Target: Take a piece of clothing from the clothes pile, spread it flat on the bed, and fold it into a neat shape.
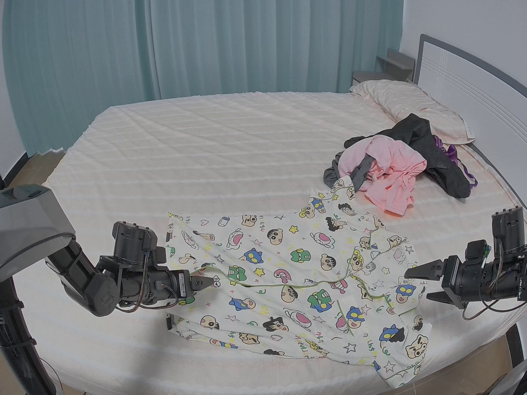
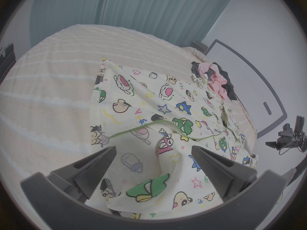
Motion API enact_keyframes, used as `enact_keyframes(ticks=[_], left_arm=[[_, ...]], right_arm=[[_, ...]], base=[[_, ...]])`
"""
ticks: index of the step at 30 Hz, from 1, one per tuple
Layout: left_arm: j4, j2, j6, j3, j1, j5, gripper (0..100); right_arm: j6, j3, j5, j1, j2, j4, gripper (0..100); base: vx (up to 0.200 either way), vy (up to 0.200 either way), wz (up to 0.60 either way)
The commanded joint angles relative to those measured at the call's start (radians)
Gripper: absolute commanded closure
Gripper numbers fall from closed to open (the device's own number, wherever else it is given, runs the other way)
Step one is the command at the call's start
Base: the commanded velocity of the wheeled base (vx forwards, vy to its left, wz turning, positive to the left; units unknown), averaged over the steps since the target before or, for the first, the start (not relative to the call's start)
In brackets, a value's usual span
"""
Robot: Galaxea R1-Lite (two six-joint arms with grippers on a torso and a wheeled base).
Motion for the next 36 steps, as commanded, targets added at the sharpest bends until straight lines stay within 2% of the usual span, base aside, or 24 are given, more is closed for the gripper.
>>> enact_keyframes(ticks=[1,4,5,8,21,26,36], left_arm=[[-0.005,0.007,0.001,0.004,-0.01,-0.011,0],[-0.003,0.02,0.021,0.014,-0.017,-0.034,0],[-0.005,0.027,0.035,0.021,-0.019,-0.034,100],[-0.005,0.046,0.072,0.031,-0.017,-0.034,100],[-0.008,0.041,0.065,-0.01,-0.005,-0.021,100],[-0.002,0.029,-0.008,-0.094,-0.007,0.032,100],[0.0,0.109,-0.013,-0.203,-0.019,0.073,100]], right_arm=[[0.0,0.0,0.001,-0.001,0.0,0.0,0],[0.0,0.0,0.001,-0.001,0.0,0.0,0],[0.0,0.0,0.001,-0.001,0.0,0.0,0],[0.0,-0.001,0.002,-0.001,0.002,0.0,0],[0.0,-0.001,0.001,-0.001,0.005,0.0,0],[0.0,-0.003,0.001,-0.001,0.006,0.0,0],[0.0,-0.003,0.001,-0.001,0.011,0.0,0]], base=[[0.0,0.0,0.0],[0.0,0.0,0.0],[0.0,0.0,0.0],[0.0,0.0,0.0],[0.0,0.0,0.0],[0.0,0.0,0.0],[0.0,0.0,0.0]])
